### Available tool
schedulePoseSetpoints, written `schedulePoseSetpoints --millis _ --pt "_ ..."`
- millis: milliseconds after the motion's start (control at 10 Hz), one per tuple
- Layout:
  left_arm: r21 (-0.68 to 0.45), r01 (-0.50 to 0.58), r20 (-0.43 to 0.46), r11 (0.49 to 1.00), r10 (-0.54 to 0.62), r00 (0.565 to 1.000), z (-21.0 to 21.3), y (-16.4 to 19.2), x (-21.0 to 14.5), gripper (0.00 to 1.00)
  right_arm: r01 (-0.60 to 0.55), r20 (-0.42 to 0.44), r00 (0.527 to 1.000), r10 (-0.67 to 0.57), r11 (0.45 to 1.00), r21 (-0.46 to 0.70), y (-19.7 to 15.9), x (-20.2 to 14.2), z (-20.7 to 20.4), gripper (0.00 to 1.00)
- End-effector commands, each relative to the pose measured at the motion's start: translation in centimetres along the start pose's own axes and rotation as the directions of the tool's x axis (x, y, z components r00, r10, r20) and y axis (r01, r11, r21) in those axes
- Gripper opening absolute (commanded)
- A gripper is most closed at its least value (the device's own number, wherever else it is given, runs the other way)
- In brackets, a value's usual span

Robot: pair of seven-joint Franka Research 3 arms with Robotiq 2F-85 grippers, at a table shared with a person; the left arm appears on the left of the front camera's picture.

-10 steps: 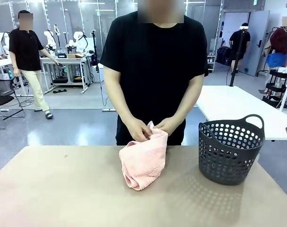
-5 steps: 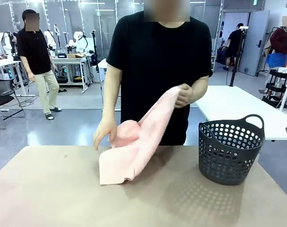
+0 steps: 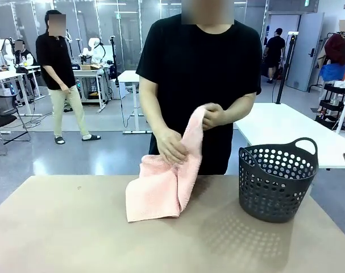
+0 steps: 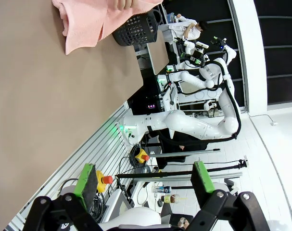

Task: Fold the towel.
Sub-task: Grab the top end of the 100 cm Hotel Towel extended by the human.

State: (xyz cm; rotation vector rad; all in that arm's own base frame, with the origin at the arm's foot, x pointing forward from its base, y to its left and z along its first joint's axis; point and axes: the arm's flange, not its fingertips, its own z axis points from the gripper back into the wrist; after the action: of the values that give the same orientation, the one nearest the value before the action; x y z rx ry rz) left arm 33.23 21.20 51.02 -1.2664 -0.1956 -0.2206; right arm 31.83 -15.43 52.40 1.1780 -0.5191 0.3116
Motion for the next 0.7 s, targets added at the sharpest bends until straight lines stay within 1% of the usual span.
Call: schedulePoseSetpoints --millis 0,600 --pt "-0.008 0.007 -0.006 1.000 -0.007 1.000 0.09 0.04 -0.09 1.00 -0.004 0.007 1.000 0.004 1.000 0.009 0.05 0.15 0.02 1.00" --pt "-0.008 0.007 -0.006 1.000 -0.007 1.000 0.09 0.04 -0.09 1.00 -0.004 0.007 1.000 0.004 1.000 0.009 0.05 0.15 0.02 1.00"
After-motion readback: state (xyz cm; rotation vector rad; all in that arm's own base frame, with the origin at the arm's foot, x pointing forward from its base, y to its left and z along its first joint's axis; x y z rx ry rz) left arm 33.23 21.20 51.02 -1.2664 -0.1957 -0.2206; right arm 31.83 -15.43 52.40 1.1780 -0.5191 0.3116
